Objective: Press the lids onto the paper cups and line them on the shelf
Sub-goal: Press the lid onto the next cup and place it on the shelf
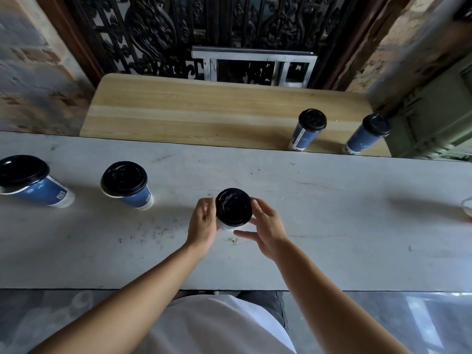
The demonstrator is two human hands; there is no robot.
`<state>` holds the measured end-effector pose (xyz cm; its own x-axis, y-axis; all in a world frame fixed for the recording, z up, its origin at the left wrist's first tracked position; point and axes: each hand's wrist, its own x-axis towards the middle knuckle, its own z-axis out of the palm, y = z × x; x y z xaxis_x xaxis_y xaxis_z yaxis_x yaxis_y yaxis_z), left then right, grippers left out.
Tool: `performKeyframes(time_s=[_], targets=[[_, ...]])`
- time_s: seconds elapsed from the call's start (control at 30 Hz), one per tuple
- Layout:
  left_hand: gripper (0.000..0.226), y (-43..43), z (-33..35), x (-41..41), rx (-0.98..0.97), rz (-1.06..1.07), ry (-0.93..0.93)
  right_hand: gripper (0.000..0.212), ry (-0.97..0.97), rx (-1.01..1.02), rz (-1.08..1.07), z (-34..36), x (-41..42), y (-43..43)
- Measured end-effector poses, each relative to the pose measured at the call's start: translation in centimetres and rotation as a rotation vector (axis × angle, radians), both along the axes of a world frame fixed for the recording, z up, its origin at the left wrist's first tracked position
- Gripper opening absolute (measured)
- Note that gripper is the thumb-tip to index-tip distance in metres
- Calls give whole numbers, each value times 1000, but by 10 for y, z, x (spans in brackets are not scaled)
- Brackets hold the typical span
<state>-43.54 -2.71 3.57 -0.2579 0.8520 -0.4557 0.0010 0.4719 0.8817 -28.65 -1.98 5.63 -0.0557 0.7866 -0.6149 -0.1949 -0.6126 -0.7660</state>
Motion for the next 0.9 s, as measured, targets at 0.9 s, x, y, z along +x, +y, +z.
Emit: performKeyframes(time_s=[0.9], targets=[[32, -6, -10, 4, 2, 150, -33, 25, 206, -87, -209, 2, -12, -9]])
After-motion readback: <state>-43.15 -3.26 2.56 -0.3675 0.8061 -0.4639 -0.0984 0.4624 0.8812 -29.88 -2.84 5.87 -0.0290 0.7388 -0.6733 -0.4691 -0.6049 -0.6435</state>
